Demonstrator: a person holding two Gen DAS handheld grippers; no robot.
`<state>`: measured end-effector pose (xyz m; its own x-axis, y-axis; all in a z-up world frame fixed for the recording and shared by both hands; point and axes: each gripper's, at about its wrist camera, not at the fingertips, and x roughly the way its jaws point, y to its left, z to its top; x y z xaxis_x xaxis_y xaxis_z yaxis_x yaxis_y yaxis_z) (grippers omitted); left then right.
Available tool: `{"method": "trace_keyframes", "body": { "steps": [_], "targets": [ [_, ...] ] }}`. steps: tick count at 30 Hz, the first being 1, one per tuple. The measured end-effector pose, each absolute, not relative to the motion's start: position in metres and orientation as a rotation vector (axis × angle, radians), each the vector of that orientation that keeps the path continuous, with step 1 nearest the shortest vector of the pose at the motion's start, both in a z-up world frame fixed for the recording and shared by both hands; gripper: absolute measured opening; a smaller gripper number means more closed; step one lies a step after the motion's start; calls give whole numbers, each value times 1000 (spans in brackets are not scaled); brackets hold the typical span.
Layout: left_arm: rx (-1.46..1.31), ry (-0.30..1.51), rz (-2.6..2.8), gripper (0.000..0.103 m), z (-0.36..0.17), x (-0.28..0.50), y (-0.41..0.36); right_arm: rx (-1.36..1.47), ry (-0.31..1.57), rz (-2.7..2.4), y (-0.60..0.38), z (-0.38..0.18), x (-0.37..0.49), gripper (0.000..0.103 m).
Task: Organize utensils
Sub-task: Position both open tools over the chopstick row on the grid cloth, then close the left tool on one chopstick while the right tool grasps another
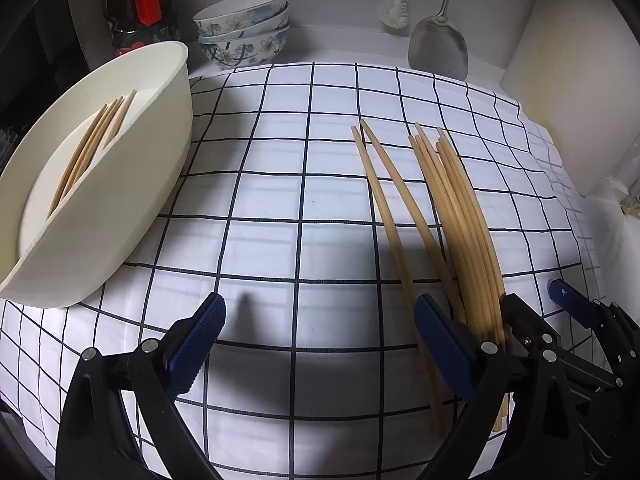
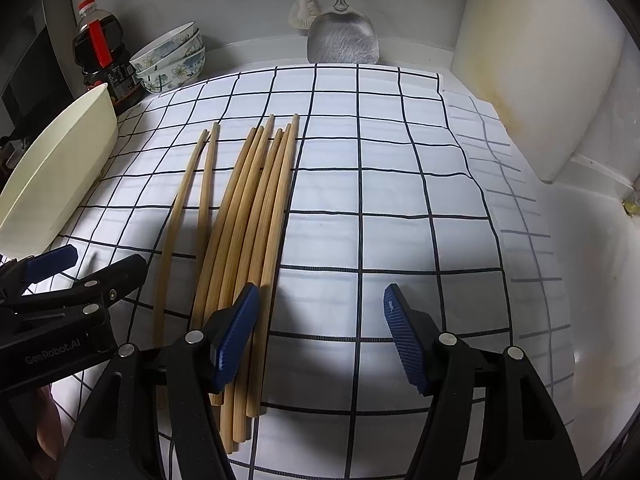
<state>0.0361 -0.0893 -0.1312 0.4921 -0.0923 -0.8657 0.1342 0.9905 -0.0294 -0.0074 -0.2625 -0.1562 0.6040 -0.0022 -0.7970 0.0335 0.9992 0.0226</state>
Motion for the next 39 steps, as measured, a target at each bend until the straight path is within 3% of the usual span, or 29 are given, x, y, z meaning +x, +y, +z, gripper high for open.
{"method": "trace_keyframes", "body": {
  "steps": [36,39],
  "targets": [
    [83,1031,-109,96,-147,52,-110,-40,900,8,-306,-159,18,62],
    [77,1016,-102,92,-147,55,-110,-43,895,27,-304,-159,25,62]
  ]
}}
